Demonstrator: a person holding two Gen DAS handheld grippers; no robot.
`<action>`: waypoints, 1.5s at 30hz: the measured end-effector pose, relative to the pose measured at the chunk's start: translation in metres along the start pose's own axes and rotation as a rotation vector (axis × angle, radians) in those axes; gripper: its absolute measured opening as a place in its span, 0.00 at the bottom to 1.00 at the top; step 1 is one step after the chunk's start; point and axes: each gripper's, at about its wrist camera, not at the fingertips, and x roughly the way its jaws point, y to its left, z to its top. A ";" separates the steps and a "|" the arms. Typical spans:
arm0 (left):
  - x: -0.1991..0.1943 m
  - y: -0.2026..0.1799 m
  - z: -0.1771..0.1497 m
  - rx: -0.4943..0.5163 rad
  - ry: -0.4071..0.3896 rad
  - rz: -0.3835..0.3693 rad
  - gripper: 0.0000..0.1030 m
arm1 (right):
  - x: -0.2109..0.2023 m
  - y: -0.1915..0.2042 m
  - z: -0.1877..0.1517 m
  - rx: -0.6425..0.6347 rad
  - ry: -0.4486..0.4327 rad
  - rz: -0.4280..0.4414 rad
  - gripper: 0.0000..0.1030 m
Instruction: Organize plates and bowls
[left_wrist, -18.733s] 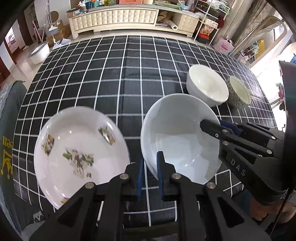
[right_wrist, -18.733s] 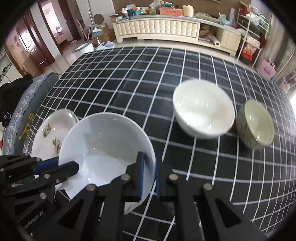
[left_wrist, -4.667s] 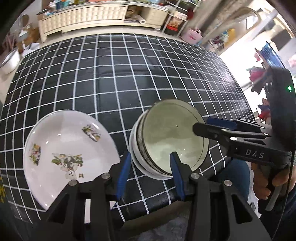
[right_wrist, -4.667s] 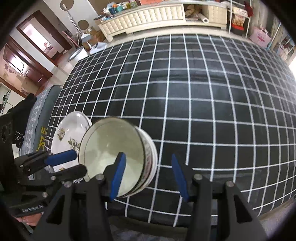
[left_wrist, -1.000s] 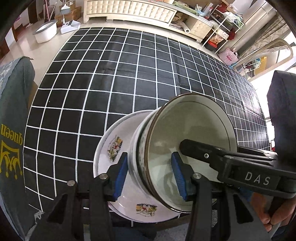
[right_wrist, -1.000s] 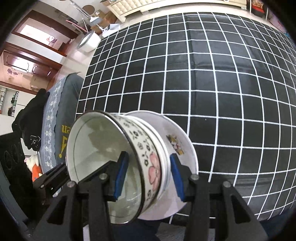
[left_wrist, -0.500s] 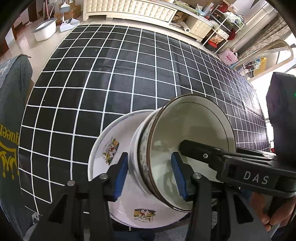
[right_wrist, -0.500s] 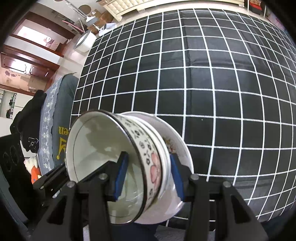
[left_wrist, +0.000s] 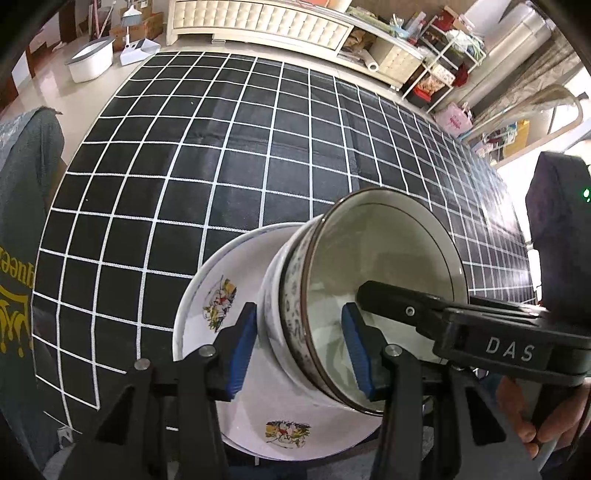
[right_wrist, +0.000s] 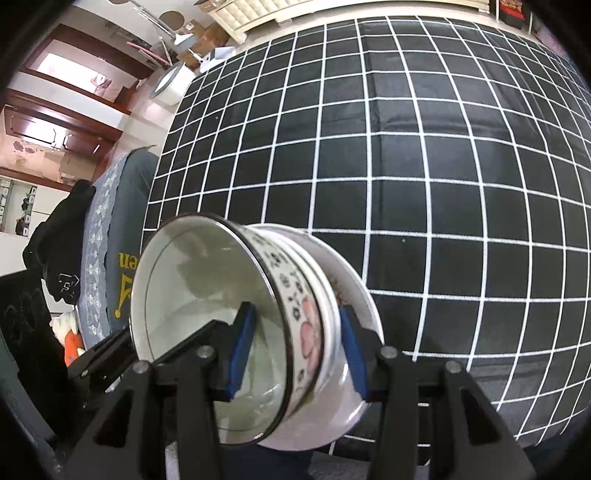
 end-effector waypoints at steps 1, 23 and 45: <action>0.000 0.000 -0.001 0.002 -0.006 -0.003 0.43 | 0.000 0.000 0.000 -0.003 -0.002 0.003 0.49; -0.036 -0.018 -0.010 0.027 -0.120 0.104 0.55 | -0.030 0.012 -0.014 -0.134 -0.143 -0.099 0.53; -0.160 -0.126 -0.097 0.186 -0.604 0.312 0.56 | -0.160 0.020 -0.111 -0.329 -0.582 -0.270 0.64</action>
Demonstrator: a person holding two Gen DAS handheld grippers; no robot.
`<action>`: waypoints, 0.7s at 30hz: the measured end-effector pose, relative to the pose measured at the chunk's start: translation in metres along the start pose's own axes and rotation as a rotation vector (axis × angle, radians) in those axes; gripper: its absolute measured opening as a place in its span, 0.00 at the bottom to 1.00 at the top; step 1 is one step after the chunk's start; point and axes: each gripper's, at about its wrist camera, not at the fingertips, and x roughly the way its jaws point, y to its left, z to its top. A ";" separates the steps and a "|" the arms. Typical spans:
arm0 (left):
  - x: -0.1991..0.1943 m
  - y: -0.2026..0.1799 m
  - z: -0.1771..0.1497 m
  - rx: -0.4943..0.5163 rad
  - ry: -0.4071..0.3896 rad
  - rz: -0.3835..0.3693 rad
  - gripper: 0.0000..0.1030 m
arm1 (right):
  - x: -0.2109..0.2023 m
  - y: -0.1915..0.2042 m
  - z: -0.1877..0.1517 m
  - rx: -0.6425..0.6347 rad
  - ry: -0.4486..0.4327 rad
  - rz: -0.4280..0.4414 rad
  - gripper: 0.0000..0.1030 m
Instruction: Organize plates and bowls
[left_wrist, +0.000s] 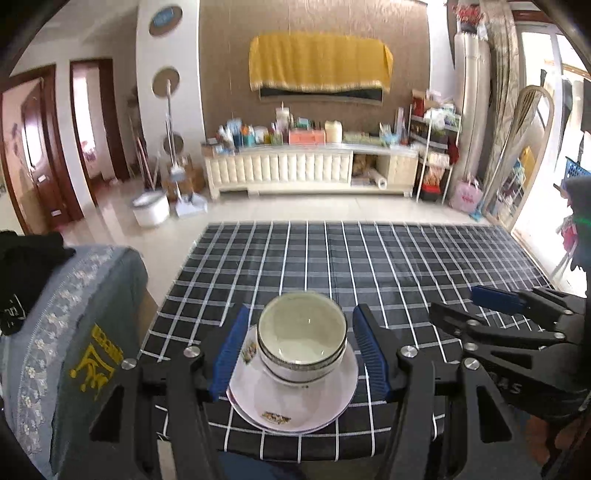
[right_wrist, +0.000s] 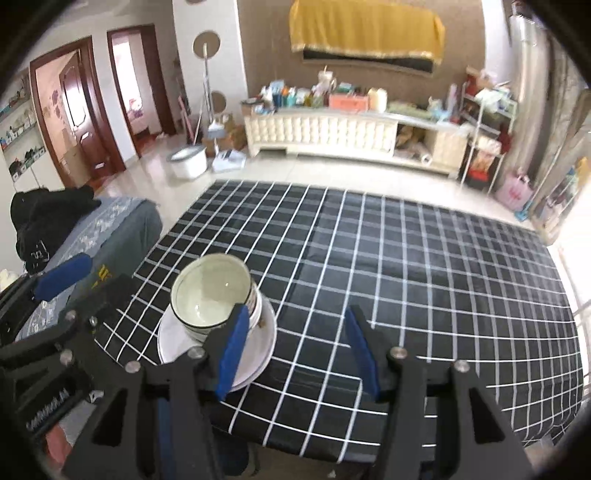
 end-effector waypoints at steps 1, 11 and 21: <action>-0.005 -0.002 0.000 0.001 -0.013 0.015 0.56 | -0.008 -0.003 -0.001 0.006 -0.025 -0.004 0.66; -0.055 -0.012 0.001 0.000 -0.095 -0.009 0.83 | -0.075 -0.009 -0.007 -0.038 -0.248 -0.116 0.96; -0.110 -0.032 -0.020 0.050 -0.165 -0.042 1.00 | -0.112 -0.010 -0.042 -0.046 -0.312 -0.151 1.00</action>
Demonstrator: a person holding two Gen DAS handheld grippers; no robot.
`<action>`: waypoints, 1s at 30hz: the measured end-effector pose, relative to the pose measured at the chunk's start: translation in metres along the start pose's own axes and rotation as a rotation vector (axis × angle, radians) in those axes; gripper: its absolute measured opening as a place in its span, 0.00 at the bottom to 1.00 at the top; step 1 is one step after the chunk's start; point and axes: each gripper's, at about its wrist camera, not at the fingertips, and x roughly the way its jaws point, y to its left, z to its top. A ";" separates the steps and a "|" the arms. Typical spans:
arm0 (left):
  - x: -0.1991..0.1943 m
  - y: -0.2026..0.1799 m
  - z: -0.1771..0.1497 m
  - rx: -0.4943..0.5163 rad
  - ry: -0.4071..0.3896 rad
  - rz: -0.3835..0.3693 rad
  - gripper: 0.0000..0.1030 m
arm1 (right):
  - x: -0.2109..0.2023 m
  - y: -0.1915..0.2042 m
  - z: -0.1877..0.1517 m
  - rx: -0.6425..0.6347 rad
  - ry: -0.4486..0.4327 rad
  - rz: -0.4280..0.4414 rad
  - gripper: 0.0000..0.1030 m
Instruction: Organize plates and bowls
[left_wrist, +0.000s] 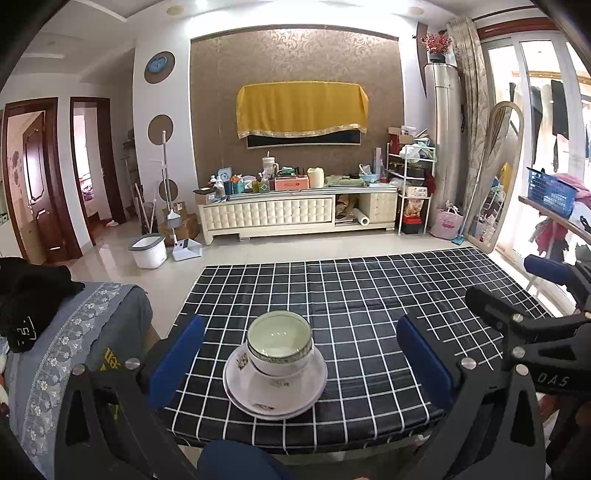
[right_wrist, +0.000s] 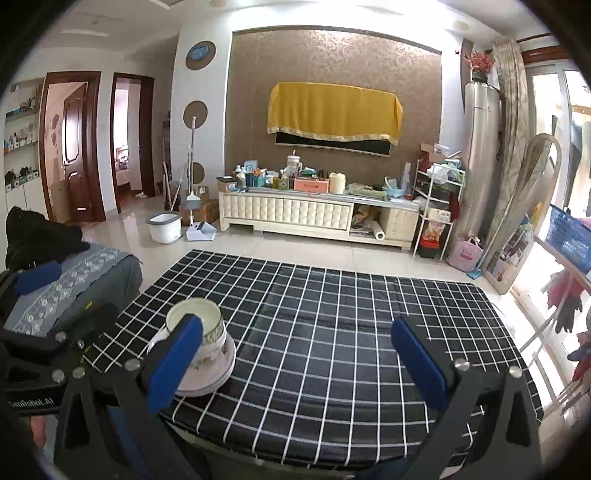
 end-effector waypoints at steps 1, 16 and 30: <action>-0.004 -0.002 -0.003 -0.001 -0.003 -0.007 1.00 | -0.005 -0.001 -0.004 -0.003 0.005 0.001 1.00; -0.024 -0.012 -0.018 0.019 -0.002 -0.004 1.00 | -0.035 -0.004 -0.030 0.046 0.033 0.014 1.00; -0.022 -0.012 -0.022 0.018 -0.002 -0.016 1.00 | -0.042 -0.011 -0.035 0.061 0.022 0.020 1.00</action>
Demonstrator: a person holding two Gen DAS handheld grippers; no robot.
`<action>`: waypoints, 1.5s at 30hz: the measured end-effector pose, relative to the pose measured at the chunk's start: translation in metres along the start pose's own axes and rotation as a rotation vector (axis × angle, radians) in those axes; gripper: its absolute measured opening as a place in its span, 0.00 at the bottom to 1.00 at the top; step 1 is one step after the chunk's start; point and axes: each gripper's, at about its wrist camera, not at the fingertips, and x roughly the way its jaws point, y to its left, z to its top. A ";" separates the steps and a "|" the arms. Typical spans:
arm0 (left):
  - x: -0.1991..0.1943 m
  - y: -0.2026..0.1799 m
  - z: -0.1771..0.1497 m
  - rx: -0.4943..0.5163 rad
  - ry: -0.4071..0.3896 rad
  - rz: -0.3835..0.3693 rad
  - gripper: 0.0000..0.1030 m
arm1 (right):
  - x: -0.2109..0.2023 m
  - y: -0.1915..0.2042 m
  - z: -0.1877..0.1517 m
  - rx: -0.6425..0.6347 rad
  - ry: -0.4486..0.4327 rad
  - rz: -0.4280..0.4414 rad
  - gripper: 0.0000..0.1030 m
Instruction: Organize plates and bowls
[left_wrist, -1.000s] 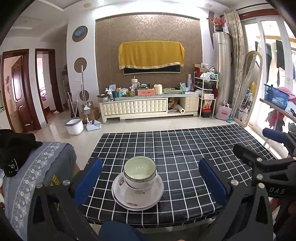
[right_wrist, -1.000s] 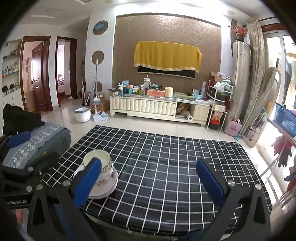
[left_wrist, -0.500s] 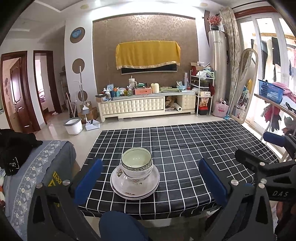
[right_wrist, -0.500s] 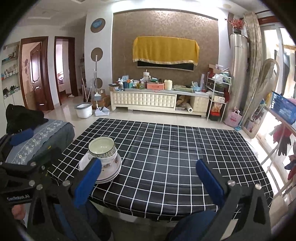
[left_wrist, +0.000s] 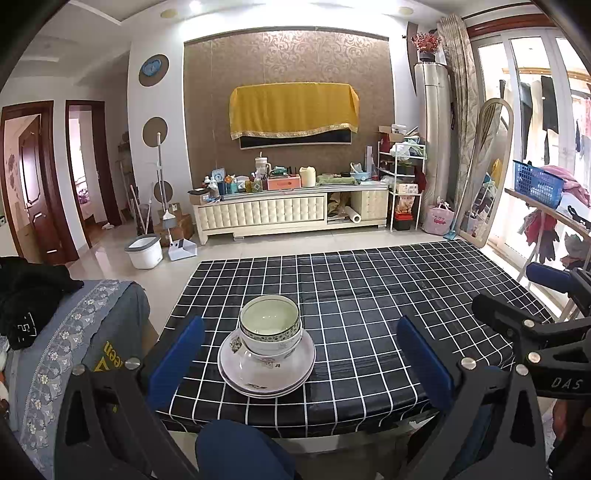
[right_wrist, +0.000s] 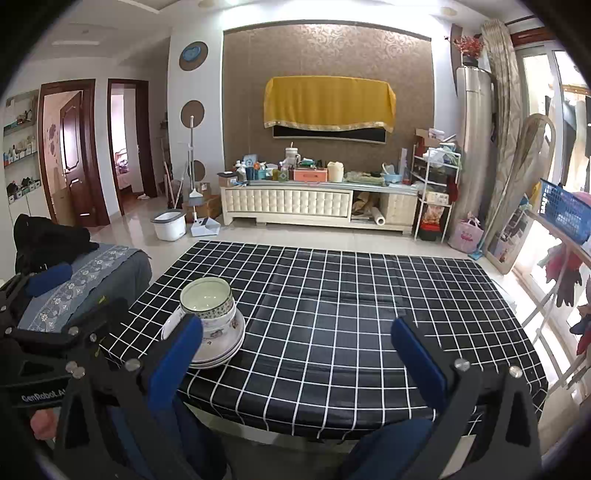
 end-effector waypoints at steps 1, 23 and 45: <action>0.000 0.000 -0.001 0.001 0.001 0.000 1.00 | 0.000 0.000 0.000 0.000 0.000 -0.001 1.00; -0.004 0.002 -0.004 -0.001 0.005 -0.009 1.00 | -0.005 0.002 0.000 -0.011 -0.008 0.008 1.00; -0.004 0.005 -0.004 -0.031 0.025 -0.040 1.00 | -0.005 0.003 0.000 -0.009 -0.005 0.010 1.00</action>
